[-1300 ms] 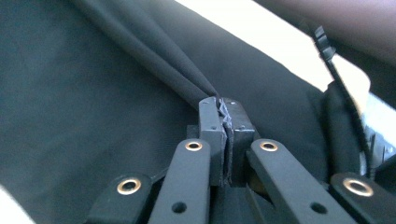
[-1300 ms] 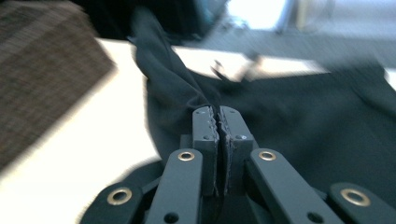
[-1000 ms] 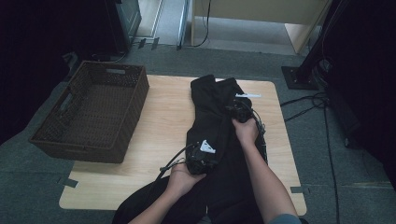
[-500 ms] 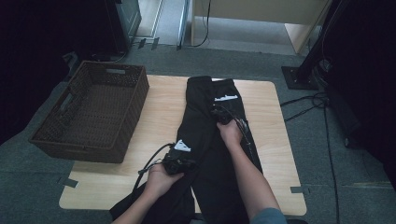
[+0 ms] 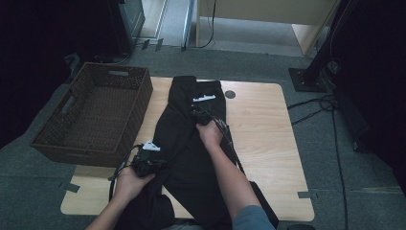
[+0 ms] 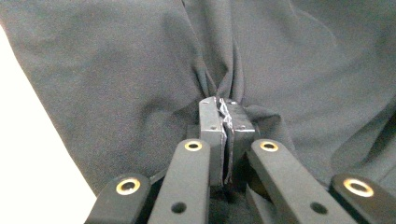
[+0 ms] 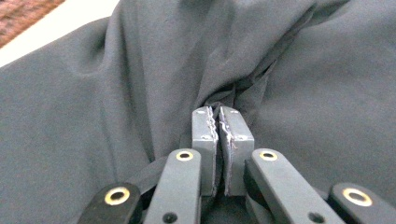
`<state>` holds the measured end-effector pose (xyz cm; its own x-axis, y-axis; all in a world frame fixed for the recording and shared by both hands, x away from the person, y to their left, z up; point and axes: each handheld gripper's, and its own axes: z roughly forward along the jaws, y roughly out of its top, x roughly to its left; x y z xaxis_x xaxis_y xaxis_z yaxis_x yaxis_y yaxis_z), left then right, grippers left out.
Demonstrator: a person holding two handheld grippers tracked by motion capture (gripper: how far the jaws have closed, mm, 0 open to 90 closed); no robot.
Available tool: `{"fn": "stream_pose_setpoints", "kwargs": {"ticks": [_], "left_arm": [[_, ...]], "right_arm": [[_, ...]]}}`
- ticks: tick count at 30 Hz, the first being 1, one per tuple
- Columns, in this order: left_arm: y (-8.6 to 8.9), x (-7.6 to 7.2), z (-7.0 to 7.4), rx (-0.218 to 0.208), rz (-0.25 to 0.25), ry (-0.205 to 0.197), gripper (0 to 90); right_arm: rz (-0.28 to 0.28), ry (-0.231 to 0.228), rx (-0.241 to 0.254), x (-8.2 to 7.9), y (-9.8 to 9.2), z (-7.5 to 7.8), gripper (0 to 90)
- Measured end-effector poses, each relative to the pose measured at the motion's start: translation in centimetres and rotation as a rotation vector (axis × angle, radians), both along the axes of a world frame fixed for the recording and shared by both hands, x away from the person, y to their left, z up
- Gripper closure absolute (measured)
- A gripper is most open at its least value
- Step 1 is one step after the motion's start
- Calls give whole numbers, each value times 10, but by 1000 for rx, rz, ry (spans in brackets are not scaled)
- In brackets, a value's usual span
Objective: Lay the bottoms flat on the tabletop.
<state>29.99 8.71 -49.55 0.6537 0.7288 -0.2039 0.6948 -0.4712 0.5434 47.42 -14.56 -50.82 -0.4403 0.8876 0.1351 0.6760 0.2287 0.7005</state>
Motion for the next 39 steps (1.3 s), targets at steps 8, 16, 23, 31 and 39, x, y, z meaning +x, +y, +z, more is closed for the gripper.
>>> {"fn": "stream_pose_setpoints", "kwargs": {"ticks": [8,16,23,31,39], "left_arm": [[18,0,8,-30,53,16,886],[-29,-15,74,-149,-45,-134,891],[-94,-15,90,-209,-130,-174,883],[-122,-4,54,-130,-178,-68,665],[-93,9,56,-112,-128,-77,655]], "right_arm": [[26,21,14,6,25,3,859],[40,-77,87,10,-5,68,861],[-13,-177,105,1,-57,107,845],[-107,-41,37,2,-97,54,655],[-65,-20,49,-12,-100,44,683]]}}
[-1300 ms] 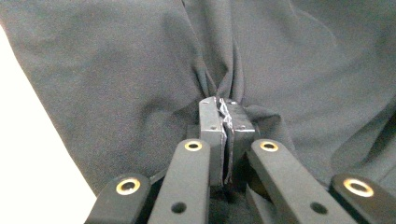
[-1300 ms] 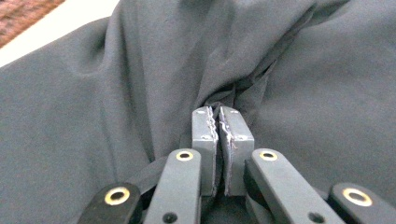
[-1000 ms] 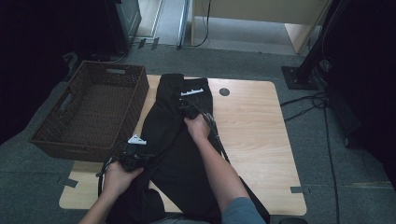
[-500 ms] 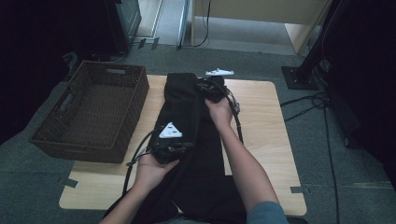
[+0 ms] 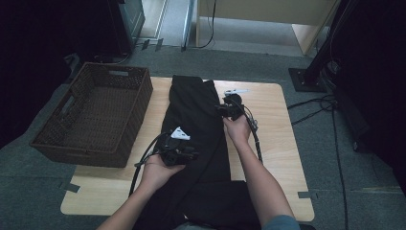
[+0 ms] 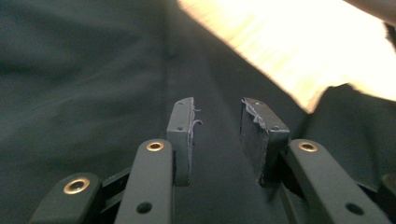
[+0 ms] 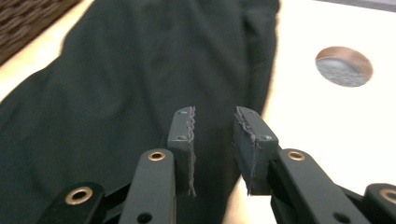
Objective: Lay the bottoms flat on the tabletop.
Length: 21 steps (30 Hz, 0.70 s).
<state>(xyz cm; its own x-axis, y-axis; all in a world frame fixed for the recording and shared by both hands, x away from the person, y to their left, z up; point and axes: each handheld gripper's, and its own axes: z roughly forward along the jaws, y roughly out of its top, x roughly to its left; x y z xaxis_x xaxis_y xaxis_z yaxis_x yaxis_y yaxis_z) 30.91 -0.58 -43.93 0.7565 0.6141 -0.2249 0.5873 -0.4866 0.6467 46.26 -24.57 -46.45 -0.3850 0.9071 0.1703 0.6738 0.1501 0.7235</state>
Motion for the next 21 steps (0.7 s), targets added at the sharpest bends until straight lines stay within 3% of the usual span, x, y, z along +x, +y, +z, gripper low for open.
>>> {"fn": "stream_pose_setpoints", "kwargs": {"ticks": [3,8,10,15,19,21], "left_arm": [[15,7,-5,-3,29,3,659],[33,20,-17,0,64,12,644],[40,22,-22,20,74,9,647],[53,22,-37,55,94,20,631],[59,15,-48,46,105,31,554],[59,14,-53,74,99,25,540]], "right_arm": [[28,2,6,-8,4,-3,681],[88,-9,-44,-36,8,-12,704],[120,-23,-74,-45,9,-12,690],[192,-47,-74,-78,11,-12,668],[247,-71,-100,-112,14,-18,607],[264,-72,-106,-122,14,-23,600]]}}
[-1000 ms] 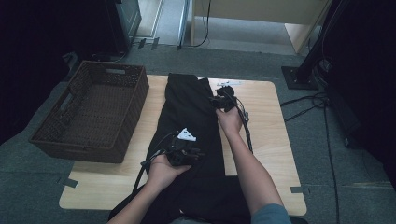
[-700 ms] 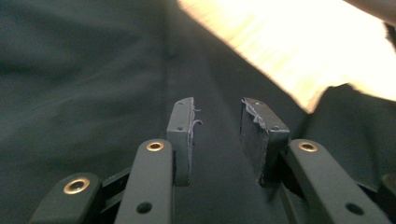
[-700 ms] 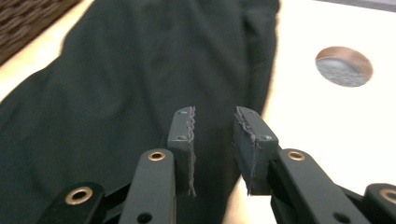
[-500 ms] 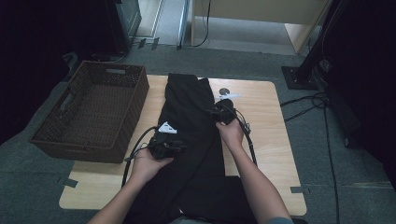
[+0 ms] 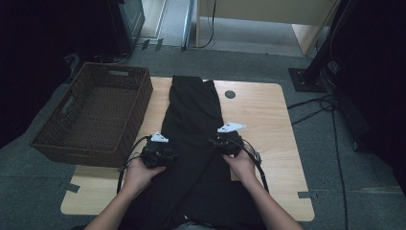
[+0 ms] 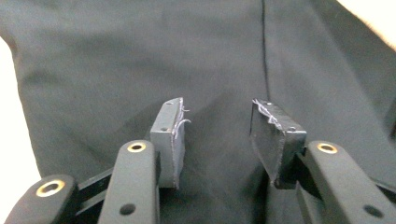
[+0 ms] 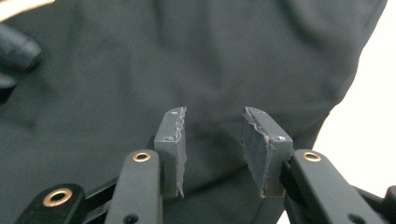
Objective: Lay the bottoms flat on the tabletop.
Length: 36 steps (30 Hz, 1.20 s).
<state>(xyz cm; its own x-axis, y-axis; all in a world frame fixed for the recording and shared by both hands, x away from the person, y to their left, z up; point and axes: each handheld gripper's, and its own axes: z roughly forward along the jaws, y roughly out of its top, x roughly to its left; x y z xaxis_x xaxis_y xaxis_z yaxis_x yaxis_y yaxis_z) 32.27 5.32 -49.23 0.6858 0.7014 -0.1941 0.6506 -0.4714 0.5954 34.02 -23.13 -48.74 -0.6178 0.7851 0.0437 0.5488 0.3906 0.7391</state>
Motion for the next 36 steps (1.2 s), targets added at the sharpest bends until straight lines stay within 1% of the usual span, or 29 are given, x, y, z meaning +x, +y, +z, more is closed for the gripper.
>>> {"fn": "stream_pose_setpoints", "kwargs": {"ticks": [1,2,3,5,6,8,9,10,11,13,14,15,16,18,20,22,23,24,25,27,28,29,30,31,32,34,35,36], "left_arm": [[-1,1,-3,27,-2,4,536],[-2,2,-5,29,-4,-4,530],[-2,2,-5,19,8,-8,530],[0,6,-6,-3,20,3,530],[0,7,-7,-8,24,1,532],[1,7,-8,-21,30,-8,540],[2,7,-9,-27,35,-17,549],[3,7,-10,-24,40,-24,580],[4,8,-10,-24,44,-22,614],[5,10,-11,-54,65,-10,622],[6,11,-11,-58,69,-12,629],[5,12,-12,-65,78,-19,644],[5,12,-12,-65,78,-19,648],[4,14,-13,-72,92,-23,649],[2,16,-13,-64,106,-23,667],[-2,19,-12,-39,107,-38,673],[-7,25,-11,-23,111,-49,672],[-9,28,-12,-24,115,-50,672],[-9,28,-12,-24,115,-50,674],[-12,37,-12,-21,121,-51,680],[-13,40,-12,-22,126,-53,687],[-15,44,-12,-21,129,-52,693],[-16,49,-11,-15,128,-52,697],[-20,59,-10,2,126,-58,701],[-20,59,-10,2,126,-58,701],[-24,70,-10,12,125,-56,701],[-27,81,-9,26,124,-65,708],[-27,81,-9,26,124,-65,710]], "right_arm": [[5,3,-9,-4,1,-2,598],[12,1,-28,-7,2,-7,589],[16,1,-39,-9,3,-10,585],[19,10,-33,-10,4,-15,583],[17,18,-31,-9,5,-18,583],[6,36,-21,-8,6,-22,578],[5,39,-25,-8,7,-23,578],[-1,39,-24,-8,8,-24,575],[-4,34,-22,-7,8,-25,574],[-10,22,-29,-7,9,-26,573],[-13,15,-32,-7,10,-26,578],[-21,3,-27,-7,10,-27,605],[-21,3,-27,-7,10,-27,605],[-40,3,-10,-5,9,-28,627],[-50,-5,11,-2,8,-30,634],[-52,-15,8,0,8,-31,635],[-61,-19,11,4,8,-31,636],[-67,-24,10,7,8,-31,638],[-77,-23,13,10,8,-31,639],[-83,-25,15,13,8,-32,641],[-87,-29,13,17,7,-32,642],[-101,-23,15,24,6,-31,649],[-110,-16,15,29,6,-31,649],[-118,-13,14,34,6,-31,653],[-118,-13,14,34,6,-31,653],[-131,-11,9,43,6,-30,653],[-139,-10,8,54,6,-30,653],[-139,-10,8,54,6,-30,653]]}}
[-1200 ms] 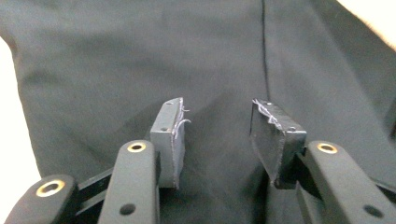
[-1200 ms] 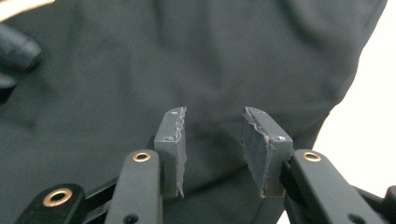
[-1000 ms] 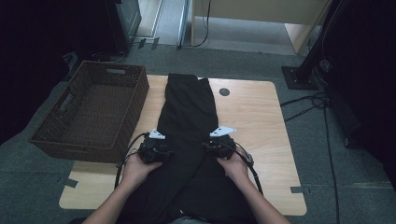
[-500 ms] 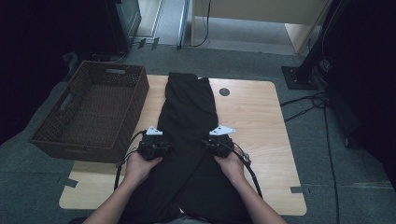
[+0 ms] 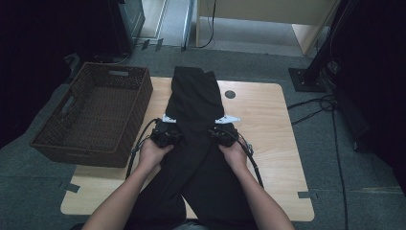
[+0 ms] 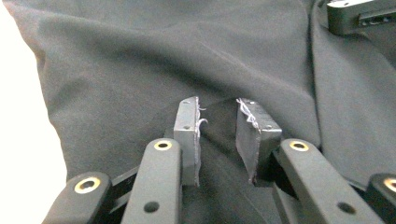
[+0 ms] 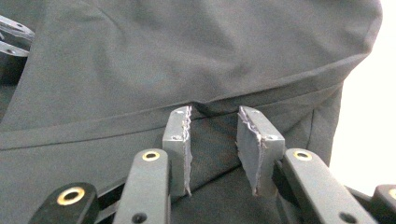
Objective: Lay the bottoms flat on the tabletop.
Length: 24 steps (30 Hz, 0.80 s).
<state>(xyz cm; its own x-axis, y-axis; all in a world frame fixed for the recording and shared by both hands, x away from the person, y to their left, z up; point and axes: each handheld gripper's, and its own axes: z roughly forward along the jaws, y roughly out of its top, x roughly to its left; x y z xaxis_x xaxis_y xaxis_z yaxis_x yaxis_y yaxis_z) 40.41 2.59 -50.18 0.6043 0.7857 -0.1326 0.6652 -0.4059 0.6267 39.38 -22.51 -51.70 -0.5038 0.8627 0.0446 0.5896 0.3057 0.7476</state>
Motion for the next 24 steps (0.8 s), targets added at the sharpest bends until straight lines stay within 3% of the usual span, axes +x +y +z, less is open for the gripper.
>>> {"fn": "stream_pose_setpoints", "kwargs": {"ticks": [2,4,6,8,10,12,13,16,18,21,24], "left_arm": [[-3,14,-1,3,11,-11,715],[-6,27,-2,-30,41,-5,714],[-7,37,-2,-60,66,17,713],[-8,43,-1,-51,70,16,705],[-10,46,0,-61,63,36,651],[-11,47,1,-74,53,65,537],[-11,45,4,-57,28,77,514],[-11,41,7,-40,6,92,494],[-8,35,12,-37,-4,80,489],[-1,20,21,-41,-13,41,487],[4,5,26,-35,-21,13,477]], "right_arm": [[-16,3,4,10,0,0,653],[-44,15,26,26,2,0,663],[-50,24,29,31,1,1,668],[-67,33,26,40,1,2,663],[-78,36,31,44,2,2,623],[-78,61,55,45,2,4,619],[-61,85,59,44,0,7,621],[-55,87,75,39,-3,11,631],[-31,35,81,26,-10,20,631],[-9,19,98,15,-14,25,619],[10,5,130,-13,-21,29,599]]}}
